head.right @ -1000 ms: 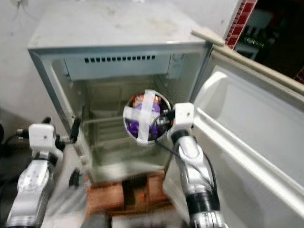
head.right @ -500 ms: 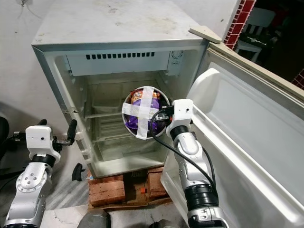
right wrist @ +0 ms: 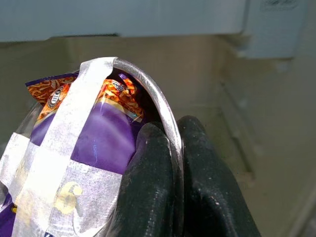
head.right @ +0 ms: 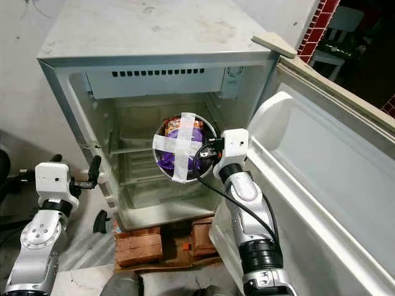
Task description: Restocking fridge
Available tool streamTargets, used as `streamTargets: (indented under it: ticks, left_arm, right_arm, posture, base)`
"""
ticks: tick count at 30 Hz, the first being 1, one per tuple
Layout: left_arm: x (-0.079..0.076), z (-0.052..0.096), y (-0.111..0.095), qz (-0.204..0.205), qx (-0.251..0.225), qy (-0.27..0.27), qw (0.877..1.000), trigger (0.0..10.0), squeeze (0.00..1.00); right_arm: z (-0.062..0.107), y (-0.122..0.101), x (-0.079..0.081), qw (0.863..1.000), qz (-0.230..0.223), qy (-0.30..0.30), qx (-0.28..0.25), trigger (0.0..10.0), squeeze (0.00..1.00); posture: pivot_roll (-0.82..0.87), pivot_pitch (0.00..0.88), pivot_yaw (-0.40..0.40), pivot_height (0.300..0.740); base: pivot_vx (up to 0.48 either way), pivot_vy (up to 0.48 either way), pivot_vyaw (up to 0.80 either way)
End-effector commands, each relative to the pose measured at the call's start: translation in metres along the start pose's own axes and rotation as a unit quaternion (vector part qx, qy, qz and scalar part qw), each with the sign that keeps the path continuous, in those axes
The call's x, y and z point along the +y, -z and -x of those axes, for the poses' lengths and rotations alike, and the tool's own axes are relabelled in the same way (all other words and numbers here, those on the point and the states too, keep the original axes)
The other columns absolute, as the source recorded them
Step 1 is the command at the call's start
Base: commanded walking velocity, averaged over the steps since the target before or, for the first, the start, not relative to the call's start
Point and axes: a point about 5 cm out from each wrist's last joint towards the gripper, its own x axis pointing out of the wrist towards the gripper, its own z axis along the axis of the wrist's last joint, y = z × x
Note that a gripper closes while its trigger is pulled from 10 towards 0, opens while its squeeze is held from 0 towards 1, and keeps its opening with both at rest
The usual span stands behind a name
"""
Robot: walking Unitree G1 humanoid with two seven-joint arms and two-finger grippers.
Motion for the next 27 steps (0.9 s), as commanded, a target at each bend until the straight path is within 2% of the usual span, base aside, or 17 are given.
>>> streamTargets:
  ticks: [1, 6, 14, 18, 20, 27]
  left_arm:
    - [0.001, 0.002, -0.002, 0.005, 0.0, -0.008, 1.0, 10.0, 0.0]
    - [0.004, 0.005, 0.001, 0.01, 0.013, -0.021, 1.0, 10.0, 0.0]
    - [0.003, 0.006, -0.001, 0.011, 0.012, -0.017, 1.0, 10.0, 0.0]
    - [0.002, 0.005, -0.002, 0.007, 0.01, -0.014, 1.0, 10.0, 0.0]
    - [0.003, 0.005, -0.001, 0.006, 0.01, -0.013, 1.0, 10.0, 0.0]
    - [0.005, 0.01, -0.003, 0.001, 0.01, -0.016, 1.0, 10.0, 0.0]
  right_arm:
    - [-0.005, -0.003, 0.004, 1.0, -0.012, -0.015, 0.003, 10.0, 0.0]
    - [-0.009, -0.001, 0.011, 0.999, -0.017, -0.033, 0.01, 10.0, 0.0]
    - [-0.01, 0.001, 0.013, 0.999, -0.026, -0.035, 0.016, 10.0, 0.0]
    - [-0.012, 0.002, 0.014, 0.999, -0.038, -0.029, 0.022, 10.0, 0.0]
    - [-0.018, 0.003, 0.024, 0.998, -0.047, -0.031, 0.026, 10.0, 0.0]
    - [-0.031, 0.0, 0.036, 0.998, -0.04, -0.03, 0.03, 10.0, 0.0]
  posture:
    - [0.2, 0.0, -0.074, 0.74]
    - [0.21, 0.0, -0.075, 0.74]
    - [0.2, 0.0, -0.074, 0.74]
    - [0.2, 0.0, -0.073, 0.74]
    - [0.21, 0.0, -0.071, 0.74]
    - [0.24, 0.0, -0.079, 0.74]
  base:
    - [0.0, 0.0, 0.0]
    - [0.0, 0.0, 0.0]
    - [0.0, 0.331, 0.0]
    - [0.0, 0.0, 0.0]
    - [0.0, 0.0, 0.0]
    - [0.0, 0.0, 0.0]
